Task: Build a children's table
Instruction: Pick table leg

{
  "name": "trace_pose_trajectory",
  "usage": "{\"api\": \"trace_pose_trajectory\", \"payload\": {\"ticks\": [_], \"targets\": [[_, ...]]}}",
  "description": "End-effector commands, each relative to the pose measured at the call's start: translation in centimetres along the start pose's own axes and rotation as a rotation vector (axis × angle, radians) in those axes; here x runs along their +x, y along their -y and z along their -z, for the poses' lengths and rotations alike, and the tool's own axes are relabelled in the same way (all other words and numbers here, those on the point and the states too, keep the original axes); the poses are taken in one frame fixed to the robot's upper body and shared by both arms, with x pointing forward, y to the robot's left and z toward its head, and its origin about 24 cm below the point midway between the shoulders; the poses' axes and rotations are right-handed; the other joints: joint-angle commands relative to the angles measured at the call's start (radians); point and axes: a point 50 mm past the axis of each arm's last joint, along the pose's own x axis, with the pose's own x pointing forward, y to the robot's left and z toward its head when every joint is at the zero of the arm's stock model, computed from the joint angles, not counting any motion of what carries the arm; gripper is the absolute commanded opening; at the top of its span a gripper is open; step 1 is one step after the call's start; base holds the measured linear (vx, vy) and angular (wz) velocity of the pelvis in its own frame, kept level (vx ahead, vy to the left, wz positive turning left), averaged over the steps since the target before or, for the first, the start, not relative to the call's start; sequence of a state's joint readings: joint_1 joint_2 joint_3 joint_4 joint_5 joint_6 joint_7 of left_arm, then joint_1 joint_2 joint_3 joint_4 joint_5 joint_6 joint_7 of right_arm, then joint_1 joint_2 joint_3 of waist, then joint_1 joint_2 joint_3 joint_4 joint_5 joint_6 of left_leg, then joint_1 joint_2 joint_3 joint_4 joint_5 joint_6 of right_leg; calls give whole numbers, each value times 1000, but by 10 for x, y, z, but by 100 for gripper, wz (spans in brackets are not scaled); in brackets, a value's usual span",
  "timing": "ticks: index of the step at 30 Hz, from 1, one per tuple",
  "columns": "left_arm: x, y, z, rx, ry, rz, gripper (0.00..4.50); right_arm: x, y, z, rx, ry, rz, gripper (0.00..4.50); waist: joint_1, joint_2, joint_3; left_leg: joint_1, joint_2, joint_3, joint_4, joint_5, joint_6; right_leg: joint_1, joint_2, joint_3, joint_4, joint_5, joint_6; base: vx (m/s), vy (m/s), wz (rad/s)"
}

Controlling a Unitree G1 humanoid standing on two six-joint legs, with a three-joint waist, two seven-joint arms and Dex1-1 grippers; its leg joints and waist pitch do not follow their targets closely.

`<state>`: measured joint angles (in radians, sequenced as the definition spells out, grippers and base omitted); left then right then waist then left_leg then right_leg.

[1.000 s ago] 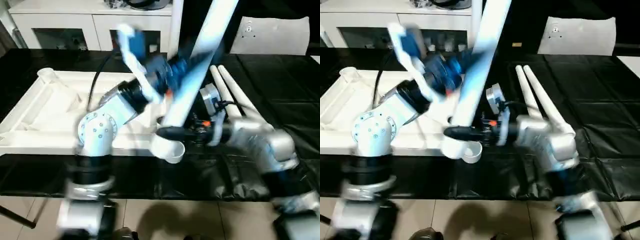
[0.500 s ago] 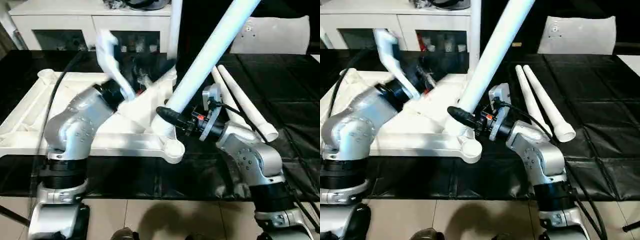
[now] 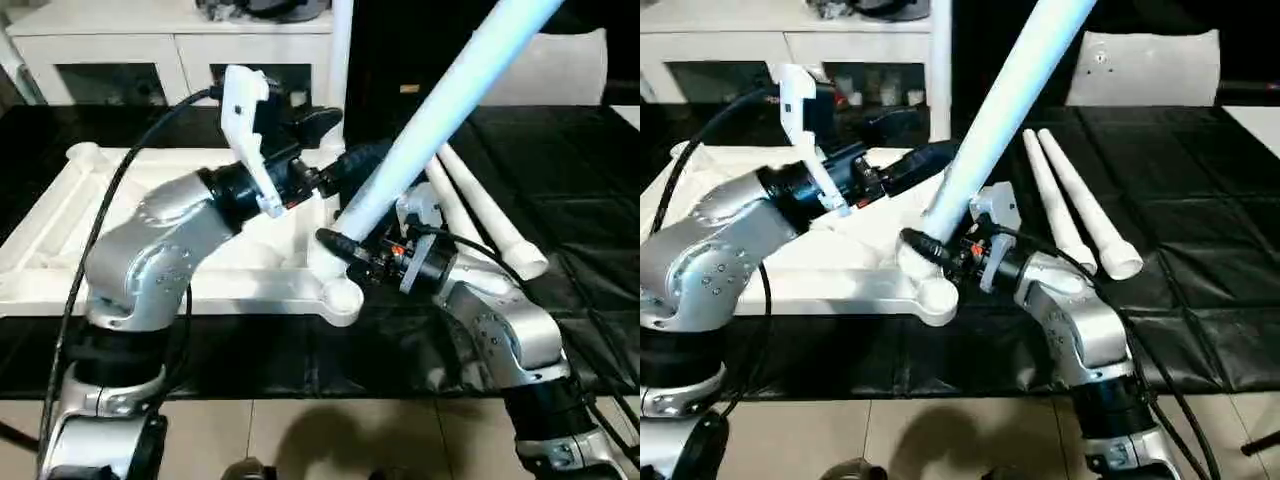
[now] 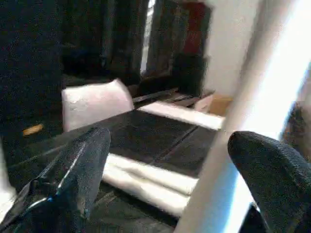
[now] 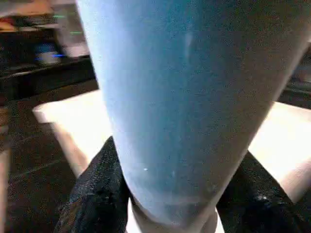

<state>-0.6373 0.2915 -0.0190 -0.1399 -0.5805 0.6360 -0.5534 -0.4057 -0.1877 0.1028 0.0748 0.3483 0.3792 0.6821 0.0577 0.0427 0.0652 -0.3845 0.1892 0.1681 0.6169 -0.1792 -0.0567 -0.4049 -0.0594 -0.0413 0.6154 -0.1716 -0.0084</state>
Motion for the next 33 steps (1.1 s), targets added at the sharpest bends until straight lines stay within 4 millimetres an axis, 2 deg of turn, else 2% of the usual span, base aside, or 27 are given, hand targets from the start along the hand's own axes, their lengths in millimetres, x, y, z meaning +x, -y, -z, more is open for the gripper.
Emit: {"api": "trace_pose_trajectory", "payload": {"ticks": [1, 5, 6, 7, 9, 10, 11, 12, 14, 16, 18, 19, 23, 24, 25, 27, 28, 29, 31, 33], "targets": [[-7, -14, 3, 28, -24, -77, 450, -3, 9, -4, -21, 16, 91, 190, -4, 9, -74, 19, 19, -13, -78, -274, -41, 45, -54, 30, -81, -323, -147, 0, 0, 0], [-25, -29, 20, 131, -149, -93, 450, -11, 18, -1, -56, 26, 214, 190, -7, 12, -77, 17, 20, -16, -80, -249, -44, 44, -57, 31, -80, -298, -135, 0, 0, 0], [-34, -32, 31, 148, -216, -74, 450, -14, 20, 1, -57, 29, 246, 190, -12, 13, -79, 17, 21, -14, -80, -237, -45, 46, -55, 32, -72, -263, -144, 0, 0, 0], [-34, -32, 31, 148, -216, -74, 450, -14, 20, 1, -57, 29, 246, 190, -11, 15, -79, 19, 21, -14, -80, -235, -43, 42, -56, 32, -74, -258, -146, 0, 0, 0], [-42, -29, 49, 155, -311, -8, 450, -17, 23, 5, -61, 32, 297, 190, -13, 18, -81, 18, 22, -12, -81, -230, -38, 43, -57, 34, -72, -239, -163, 0, 0, 0], [-46, -28, 57, 165, -357, 27, 450, -18, 23, 8, -47, 18, 312, 190, -15, 15, -81, 18, 22, -11, -81, -231, -37, 43, -56, 34, -71, -236, -165, 0, 0, 0], [-50, -25, 67, 170, -398, 78, 450, -20, 23, 13, -14, -24, 308, 190, -15, 8, -79, 20, 21, -10, -83, -234, -28, 42, -55, 35, -75, -243, -166, 0, 0, 0], [-53, -23, 74, 180, -423, 113, 450, -22, 22, 17, 8, -45, 296, 190, -13, 15, -80, 20, 23, -10, -84, -235, -31, 43, -58, 36, -71, -241, -172, 0, 0, 0], [-59, -22, 86, 173, -481, 176, 450, -25, 21, 23, 29, -66, 300, 190, -13, 14, -78, 22, 24, -10, -86, -248, -31, 42, -57, 36, -75, -251, -170, 0, 0, 0], [-61, -22, 90, 160, -502, 202, 421, -27, 20, 25, 28, -63, 306, 190, -13, 15, -77, 22, 23, -9, -87, -265, -37, 41, -60, 38, -77, -281, -163, 0, 0, 0], [-67, -24, 100, 155, -556, 255, 414, -28, 16, 27, 29, -66, 287, 190, -13, 18, -75, 22, 22, -10, -88, -281, -41, 40, -61, 38, -80, -306, -159, 0, 0, 0], [-70, -26, 106, 166, -591, 292, 401, -29, 14, 28, 32, -68, 270, 190, -16, 17, -73, 23, 23, -12, -90, -298, -43, 39, -61, 37, -83, -325, -152, 0, 0, 0], [-72, -33, 111, 171, -626, 338, 374, -28, 10, 28, 39, -72, 249, 190, -21, 15, -73, 25, 24, -12, -92, -314, -46, 38, -64, 39, -84, -342, -156, 0, 0, 0], [-72, -36, 112, 169, -638, 350, 366, -28, 9, 28, 44, -71, 244, 190, -20, 20, -74, 27, 24, -12, -90, -315, -47, 37, -64, 39, -83, -345, -156, 0, 0, 0], [-72, -39, 112, 168, -645, 360, 346, -27, 8, 29, 48, -70, 240, 190, -21, 18, -73, 27, 22, -10, -90, -313, -44, 36, -62, 39, -87, -344, -155, 0, 0, 0], [-72, -41, 113, 172, -659, 370, 336, -27, 6, 29, 52, -70, 234, 190, -20, 17, -75, 26, 24, -12, -91, -305, -46, 39, -65, 39, -82, -320, -164, 0, 0, 0], [-72, -43, 114, 177, -669, 384, 336, -27, 5, 30, 53, -71, 229, 190, -21, 23, -75, 26, 25, -13, -91, -307, -48, 39, -66, 39, -79, -311, -170, 0, 0, 0], [-72, -44, 115, 181, -672, 392, 317, -27, 4, 30, 54, -73, 227, 190, -22, 19, -75, 25, 24, -12, -91, -303, -46, 40, -64, 39, -82, -301, -173, 0, 0, 0], [-72, -48, 117, 195, -685, 402, 294, -28, 2, 32, 52, -83, 216, 190, -21, 19, -78, 23, 24, -12, -91, -287, -44, 44, -66, 39, -77, -267, -183, 0, 0, 0], [-73, -50, 119, 206, -700, 412, 283, -28, 2, 32, 42, -87, 215, 190, -21, 27, -79, 22, 24, -12, -89, -278, -41, 46, -66, 39, -77, -244, -189, 0, 0, 0]]}}
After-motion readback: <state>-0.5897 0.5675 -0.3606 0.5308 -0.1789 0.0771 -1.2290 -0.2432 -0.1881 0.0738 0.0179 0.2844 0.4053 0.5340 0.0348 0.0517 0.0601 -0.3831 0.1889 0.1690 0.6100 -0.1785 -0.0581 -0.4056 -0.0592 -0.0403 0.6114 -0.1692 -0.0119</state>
